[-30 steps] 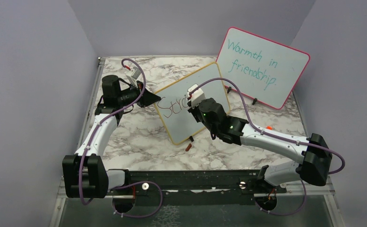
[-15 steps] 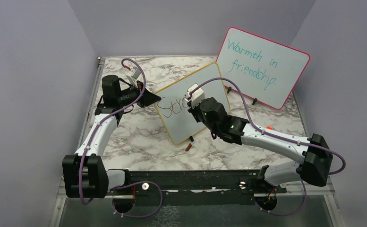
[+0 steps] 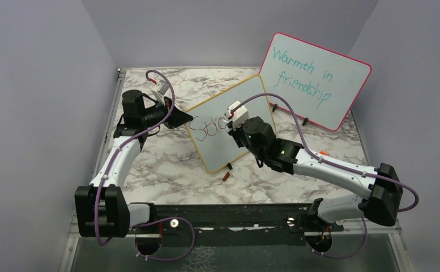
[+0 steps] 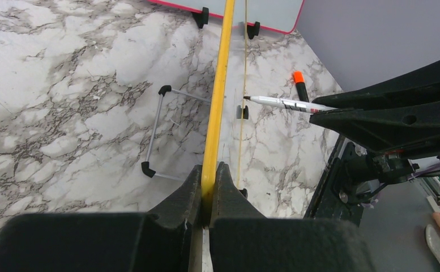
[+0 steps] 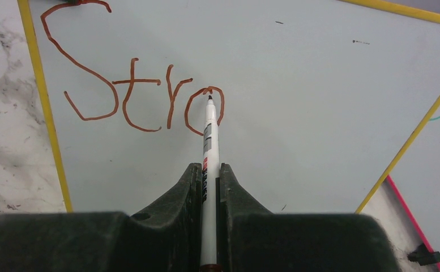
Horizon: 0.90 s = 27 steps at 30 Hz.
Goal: Write a sentence on the whiteboard
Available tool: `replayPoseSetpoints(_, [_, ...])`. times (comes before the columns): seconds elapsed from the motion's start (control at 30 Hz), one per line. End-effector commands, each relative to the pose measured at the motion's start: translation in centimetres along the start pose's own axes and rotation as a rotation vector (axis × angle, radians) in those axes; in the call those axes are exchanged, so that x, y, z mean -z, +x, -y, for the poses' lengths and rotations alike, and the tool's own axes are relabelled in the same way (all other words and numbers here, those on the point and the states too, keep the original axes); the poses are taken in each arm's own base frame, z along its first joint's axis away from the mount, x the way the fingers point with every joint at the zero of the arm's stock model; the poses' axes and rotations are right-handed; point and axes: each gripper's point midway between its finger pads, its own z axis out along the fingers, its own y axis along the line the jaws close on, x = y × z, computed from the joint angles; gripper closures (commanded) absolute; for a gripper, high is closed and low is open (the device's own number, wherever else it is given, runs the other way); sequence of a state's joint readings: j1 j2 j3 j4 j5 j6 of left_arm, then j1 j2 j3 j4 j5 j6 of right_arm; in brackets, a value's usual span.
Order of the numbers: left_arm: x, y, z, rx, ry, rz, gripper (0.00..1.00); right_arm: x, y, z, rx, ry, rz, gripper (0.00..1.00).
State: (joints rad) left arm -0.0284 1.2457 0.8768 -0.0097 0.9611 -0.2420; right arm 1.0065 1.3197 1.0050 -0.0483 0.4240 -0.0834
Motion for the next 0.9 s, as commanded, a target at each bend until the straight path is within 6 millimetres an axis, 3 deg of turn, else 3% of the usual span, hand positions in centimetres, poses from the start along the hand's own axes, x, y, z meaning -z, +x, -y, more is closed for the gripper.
replayPoseSetpoints(0.0, [-0.3, 2.1, -3.1, -0.027, -0.125, -0.054, 1.0, 0.8, -0.5, 1.6, -0.007, 0.064, 0.021, 0.99])
replayPoseSetpoints(0.2, [-0.3, 2.1, -3.1, -0.028, -0.123, -0.054, 1.0, 0.4, -0.5, 2.5, -0.013, 0.097, 0.028, 0.99])
replayPoseSetpoints(0.4, [-0.3, 2.1, -3.1, -0.028, -0.122, -0.054, 1.0, -0.1, 0.0, 2.4, -0.006, 0.092, 0.014, 0.99])
replayPoseSetpoints(0.7, [-0.3, 2.1, -3.1, -0.027, -0.122, -0.054, 1.0, -0.9, -1.1, 2.3, -0.015, 0.086, 0.051, 0.99])
replayPoseSetpoints(0.87, [-0.3, 2.1, -3.1, -0.028, -0.121, -0.054, 1.0, -1.1, -0.4, 2.1, -0.01, 0.08, 0.027, 0.99])
